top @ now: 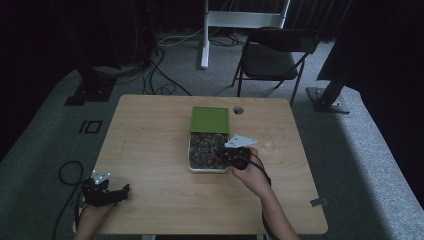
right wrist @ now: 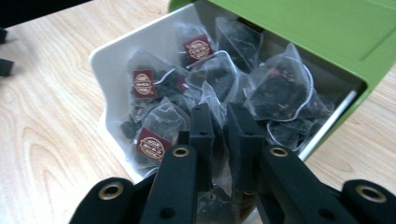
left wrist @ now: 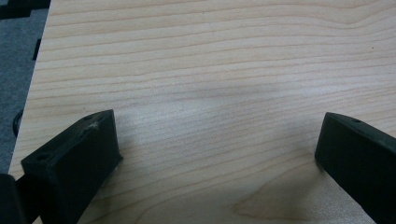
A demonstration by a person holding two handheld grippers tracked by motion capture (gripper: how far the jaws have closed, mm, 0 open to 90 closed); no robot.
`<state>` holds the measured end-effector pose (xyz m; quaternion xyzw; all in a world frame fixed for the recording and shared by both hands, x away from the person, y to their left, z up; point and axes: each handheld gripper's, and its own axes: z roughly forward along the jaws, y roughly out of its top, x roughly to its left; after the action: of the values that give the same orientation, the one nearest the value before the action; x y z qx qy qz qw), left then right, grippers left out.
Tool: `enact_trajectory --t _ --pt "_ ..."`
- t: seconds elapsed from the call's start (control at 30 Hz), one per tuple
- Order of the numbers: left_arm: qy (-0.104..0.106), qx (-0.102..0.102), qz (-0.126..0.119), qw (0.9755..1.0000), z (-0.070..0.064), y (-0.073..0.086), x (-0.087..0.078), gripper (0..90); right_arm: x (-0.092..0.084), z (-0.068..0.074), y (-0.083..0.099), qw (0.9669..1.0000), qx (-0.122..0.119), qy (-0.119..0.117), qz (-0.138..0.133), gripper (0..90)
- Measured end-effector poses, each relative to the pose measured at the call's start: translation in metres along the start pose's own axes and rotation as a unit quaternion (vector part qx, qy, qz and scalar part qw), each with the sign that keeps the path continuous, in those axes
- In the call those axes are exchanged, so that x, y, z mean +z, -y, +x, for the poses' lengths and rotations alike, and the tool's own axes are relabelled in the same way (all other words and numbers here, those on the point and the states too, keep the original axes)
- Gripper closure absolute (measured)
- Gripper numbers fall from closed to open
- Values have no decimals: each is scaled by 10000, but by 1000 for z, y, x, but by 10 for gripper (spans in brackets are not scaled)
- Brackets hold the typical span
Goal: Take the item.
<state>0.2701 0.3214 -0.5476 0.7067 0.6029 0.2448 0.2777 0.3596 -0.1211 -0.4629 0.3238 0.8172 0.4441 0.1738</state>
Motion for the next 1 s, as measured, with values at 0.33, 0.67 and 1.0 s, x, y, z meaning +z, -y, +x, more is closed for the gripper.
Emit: enact_trajectory --t 0.33,0.67,1.0 --pt "-3 11 2 10000 0 0 0 2 -7 -1 -5 9997 104 -78 -188 823" --pt "-3 10 -1 10000 0 0 0 2 -22 -4 -14 9986 201 -154 -466 823" --pt "-3 2 -8 10000 0 0 0 2 -35 -9 -19 9975 251 -138 -641 824"
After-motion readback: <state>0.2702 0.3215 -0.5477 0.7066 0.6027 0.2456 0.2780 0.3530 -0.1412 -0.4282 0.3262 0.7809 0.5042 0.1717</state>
